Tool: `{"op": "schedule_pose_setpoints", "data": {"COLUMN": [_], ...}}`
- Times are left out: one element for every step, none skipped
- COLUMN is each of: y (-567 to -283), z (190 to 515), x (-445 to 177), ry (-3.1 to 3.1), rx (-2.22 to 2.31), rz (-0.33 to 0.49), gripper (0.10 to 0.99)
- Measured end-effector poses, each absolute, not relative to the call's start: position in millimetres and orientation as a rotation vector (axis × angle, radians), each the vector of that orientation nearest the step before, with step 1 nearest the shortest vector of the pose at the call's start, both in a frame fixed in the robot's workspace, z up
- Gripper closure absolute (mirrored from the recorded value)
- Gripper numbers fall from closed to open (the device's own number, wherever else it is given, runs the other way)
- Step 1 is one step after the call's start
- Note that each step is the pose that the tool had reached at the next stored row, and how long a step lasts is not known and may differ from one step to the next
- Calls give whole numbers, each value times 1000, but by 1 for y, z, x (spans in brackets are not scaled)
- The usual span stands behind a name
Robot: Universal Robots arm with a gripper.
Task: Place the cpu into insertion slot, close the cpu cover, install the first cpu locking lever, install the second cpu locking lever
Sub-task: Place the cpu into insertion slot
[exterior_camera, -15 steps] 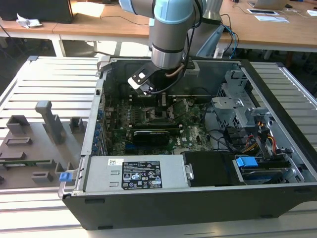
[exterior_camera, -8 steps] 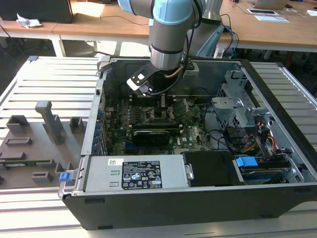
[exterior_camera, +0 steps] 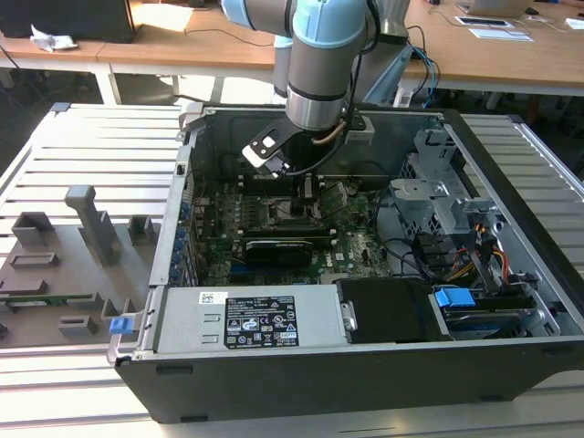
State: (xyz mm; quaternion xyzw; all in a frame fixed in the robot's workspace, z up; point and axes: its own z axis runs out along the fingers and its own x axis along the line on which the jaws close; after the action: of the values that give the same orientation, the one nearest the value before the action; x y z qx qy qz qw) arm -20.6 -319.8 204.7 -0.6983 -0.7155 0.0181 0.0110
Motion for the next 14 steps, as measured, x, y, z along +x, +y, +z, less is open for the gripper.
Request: {"op": "schedule_pose_setpoints", "data": {"y": [-320,-320,-320,-320,-320,-320,-320,-320,-320,-320,-320,-320,-320,-320], "z": [205,205,207,210,213,219,225,228,232,236,239,245,252,254], "x": [-16,-15,-14,-14,-14,-14,-14,-14,-14,-14,-14,-14,-14,-14], "ry": [-2231,-2231,-2231,-2231,-2231,-2231,-2231,-2231,-2231,-2231,-2231,-2231,-2231,-2231], "rx": [-2178,-2178,-2177,-2178,-2178,-2178,-2178,-2178,-2178,-2178,-2178,-2178,-2178,-2178], "rz": [58,58,57,58,58,58,59,59,58,58,59,59,59,59], "gripper": [980,980,980,980,980,980,980,980,980,980,980,980,980,980]}}
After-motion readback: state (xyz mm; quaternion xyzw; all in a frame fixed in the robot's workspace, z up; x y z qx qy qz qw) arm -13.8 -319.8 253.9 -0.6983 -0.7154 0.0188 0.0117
